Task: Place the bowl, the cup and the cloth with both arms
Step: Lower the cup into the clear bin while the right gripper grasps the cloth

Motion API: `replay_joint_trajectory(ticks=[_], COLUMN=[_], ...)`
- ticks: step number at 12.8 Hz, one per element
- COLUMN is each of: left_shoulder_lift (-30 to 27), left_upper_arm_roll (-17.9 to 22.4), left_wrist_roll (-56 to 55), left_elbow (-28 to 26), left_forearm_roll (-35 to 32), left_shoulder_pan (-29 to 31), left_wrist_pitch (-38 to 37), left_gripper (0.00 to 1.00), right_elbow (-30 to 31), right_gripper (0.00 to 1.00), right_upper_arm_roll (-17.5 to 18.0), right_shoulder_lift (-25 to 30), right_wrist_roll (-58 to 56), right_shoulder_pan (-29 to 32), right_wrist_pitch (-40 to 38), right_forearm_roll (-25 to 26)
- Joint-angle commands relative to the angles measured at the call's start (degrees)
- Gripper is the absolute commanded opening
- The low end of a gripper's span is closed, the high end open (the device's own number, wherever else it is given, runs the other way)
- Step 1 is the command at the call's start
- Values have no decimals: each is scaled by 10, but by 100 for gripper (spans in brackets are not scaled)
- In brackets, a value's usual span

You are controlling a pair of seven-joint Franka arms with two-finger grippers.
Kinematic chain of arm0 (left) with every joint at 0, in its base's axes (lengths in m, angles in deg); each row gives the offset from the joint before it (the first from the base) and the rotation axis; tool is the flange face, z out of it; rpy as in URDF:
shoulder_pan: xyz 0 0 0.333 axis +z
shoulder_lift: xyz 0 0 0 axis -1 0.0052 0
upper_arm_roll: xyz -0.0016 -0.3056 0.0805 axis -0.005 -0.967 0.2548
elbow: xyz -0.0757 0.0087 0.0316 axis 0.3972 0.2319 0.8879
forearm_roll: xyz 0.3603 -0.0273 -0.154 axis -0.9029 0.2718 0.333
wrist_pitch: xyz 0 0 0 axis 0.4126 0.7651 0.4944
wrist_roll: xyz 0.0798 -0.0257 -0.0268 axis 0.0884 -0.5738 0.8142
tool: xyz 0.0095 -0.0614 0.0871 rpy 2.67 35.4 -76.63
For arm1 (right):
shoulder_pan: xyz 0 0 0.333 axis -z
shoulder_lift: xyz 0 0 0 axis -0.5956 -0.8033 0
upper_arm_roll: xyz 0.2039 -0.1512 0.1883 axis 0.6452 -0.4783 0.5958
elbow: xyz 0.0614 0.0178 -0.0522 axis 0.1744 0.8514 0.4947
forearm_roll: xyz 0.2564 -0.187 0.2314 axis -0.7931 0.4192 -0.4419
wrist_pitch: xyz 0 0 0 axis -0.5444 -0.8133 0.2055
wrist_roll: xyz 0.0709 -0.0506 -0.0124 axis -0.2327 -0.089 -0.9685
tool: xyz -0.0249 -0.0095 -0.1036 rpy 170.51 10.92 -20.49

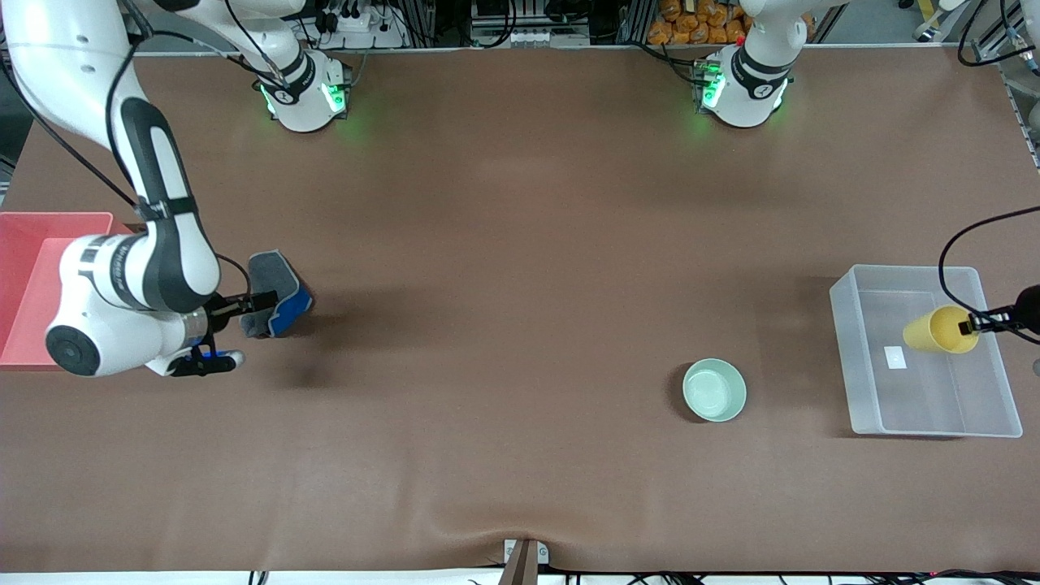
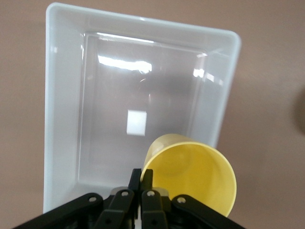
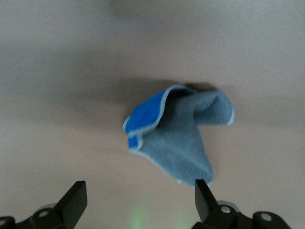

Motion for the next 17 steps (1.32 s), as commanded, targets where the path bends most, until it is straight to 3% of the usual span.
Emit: replay_joint_trajectory(ticks=[1, 6, 10, 11, 12, 14, 15, 17], left_shoulder_lift=[49, 109, 130, 136, 137, 138, 131, 99], left_upper_arm_roll=[2, 1, 1, 1, 1, 1, 2, 5], left_wrist_roll=[3, 2, 3, 5, 4, 4, 5, 4], left_elbow=[17, 17, 21, 31, 34, 37, 36, 37], left_forearm_roll=[18, 41, 42, 42, 41, 38, 34, 22], left_shoulder_pan=[-6, -11, -13, -13, -14, -17, -16, -17], left_wrist_pitch=[60, 155, 188, 189, 189, 188, 183, 112], left_gripper=[0, 0, 1, 24, 39, 74, 82, 83], right_elbow=[-13, -11, -11, -11, -11, -11, -11, -11], right_gripper=[100, 100, 100, 90, 68, 12, 0, 0], right_upper_arm_roll=[5, 4, 4, 4, 4, 4, 4, 4], right_shoulder_lift=[-34, -53, -67, -68, -72, -75, -75, -75], right_wrist_roll=[-7, -6, -7, -9, -22, -37, -36, -37], right_shoulder_pan=[7, -5, -4, -3, -3, -2, -3, -3], right_wrist_pitch=[19, 20, 21, 20, 20, 20, 20, 20], right_forearm_roll=[-7, -6, -6, -6, -6, -6, -6, -6])
